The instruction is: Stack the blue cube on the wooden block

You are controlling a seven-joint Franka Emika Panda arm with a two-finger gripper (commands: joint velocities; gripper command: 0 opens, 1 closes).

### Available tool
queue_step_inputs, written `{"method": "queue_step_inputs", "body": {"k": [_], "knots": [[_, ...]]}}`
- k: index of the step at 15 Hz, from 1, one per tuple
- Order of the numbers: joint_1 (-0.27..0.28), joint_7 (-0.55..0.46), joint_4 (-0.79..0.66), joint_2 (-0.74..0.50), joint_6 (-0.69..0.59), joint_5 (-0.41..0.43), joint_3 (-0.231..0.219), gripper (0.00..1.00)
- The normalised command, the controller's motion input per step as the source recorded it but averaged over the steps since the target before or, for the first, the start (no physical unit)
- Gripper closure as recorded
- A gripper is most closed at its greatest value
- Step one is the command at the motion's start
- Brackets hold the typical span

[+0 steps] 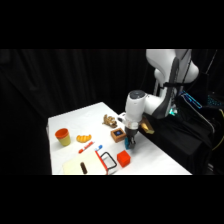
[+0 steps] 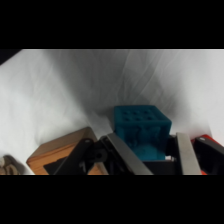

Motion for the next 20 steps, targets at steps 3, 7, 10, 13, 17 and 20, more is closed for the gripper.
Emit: {"method": "queue_step_inputs", "body": {"k": [3,7,10,13,17,20], "knots": [[0.031,-0.14,-0.14,-0.47,-0.31,-0.011,-0.049,0.77],[-0.117,-0.12,-0.11,-0.44,-0.31,-0.085,0.045,0.77],[-0.223,-0.13,-0.1,-0.39,-0.24,-0.106,0.12,0.77],[-0.268,-0.23,-0.11,-0.29,-0.11,-0.07,0.141,0.77],[-0.25,-0.29,-0.13,-0.2,-0.03,0.025,0.108,0.77],[-0.205,-0.27,-0.13,-0.16,0.03,0.057,0.052,0.77]]}}
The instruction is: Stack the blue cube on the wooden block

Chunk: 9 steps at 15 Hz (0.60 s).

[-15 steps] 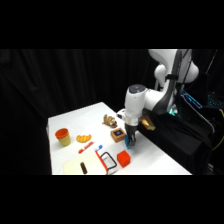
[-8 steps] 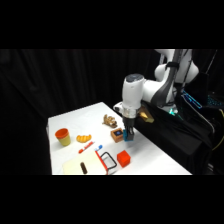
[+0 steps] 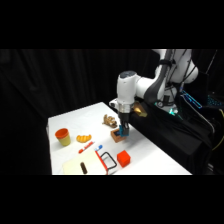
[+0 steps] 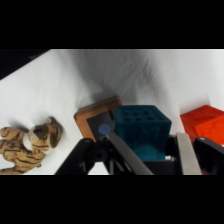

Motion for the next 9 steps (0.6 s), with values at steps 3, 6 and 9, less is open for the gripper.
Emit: {"method": "queue_step_inputs", "body": {"k": [3,6,9], "knots": [[-0.15,-0.2,-0.09,-0.14,0.06,0.025,0.011,0.77],[-0.112,-0.16,-0.05,-0.08,0.09,0.003,-0.013,0.77],[-0.095,-0.16,-0.01,0.0,0.14,0.016,-0.022,0.77]]}}
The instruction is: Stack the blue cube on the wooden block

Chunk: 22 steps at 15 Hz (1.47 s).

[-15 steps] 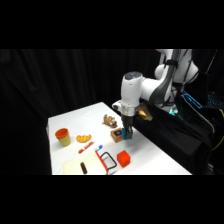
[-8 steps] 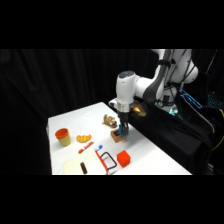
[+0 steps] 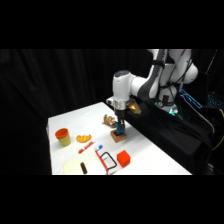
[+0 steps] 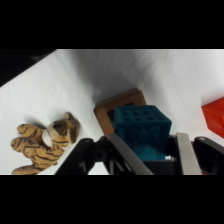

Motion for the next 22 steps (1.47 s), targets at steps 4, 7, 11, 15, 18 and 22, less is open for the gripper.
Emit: {"method": "queue_step_inputs", "body": {"k": [4,7,11,15,18,22], "knots": [[-0.08,-0.2,0.03,0.09,0.19,0.082,-0.018,0.77],[-0.059,-0.27,0.05,0.12,0.21,0.201,0.012,0.77],[-0.031,-0.26,0.06,0.12,0.21,0.225,0.037,0.77],[-0.009,-0.23,0.07,0.09,0.16,0.209,0.039,0.77],[0.006,-0.2,0.06,0.04,0.09,0.183,0.03,0.26],[0.033,-0.18,0.01,-0.07,-0.04,0.155,0.033,0.0]]}}
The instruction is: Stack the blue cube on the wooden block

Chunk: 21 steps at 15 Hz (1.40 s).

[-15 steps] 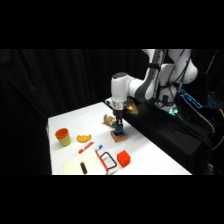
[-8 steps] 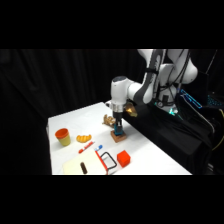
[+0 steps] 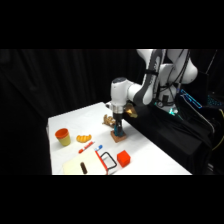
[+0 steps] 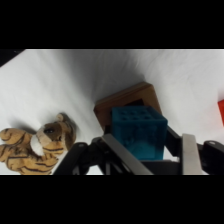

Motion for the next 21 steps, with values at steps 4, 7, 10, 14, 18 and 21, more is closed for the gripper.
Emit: {"method": "queue_step_inputs", "body": {"k": [4,7,10,14,18,21], "knots": [[0.1,-0.06,-0.06,-0.24,-0.16,0.015,-0.045,0.0],[0.112,0.08,-0.09,-0.33,-0.21,-0.152,-0.123,0.0],[0.087,0.22,-0.08,-0.36,-0.26,-0.315,-0.153,0.0],[-0.001,0.18,-0.07,-0.4,-0.3,-0.243,-0.02,0.0],[-0.107,-0.09,-0.03,-0.41,-0.33,0.035,0.126,0.0],[-0.15,-0.3,-0.01,-0.42,-0.38,0.202,0.133,0.0]]}}
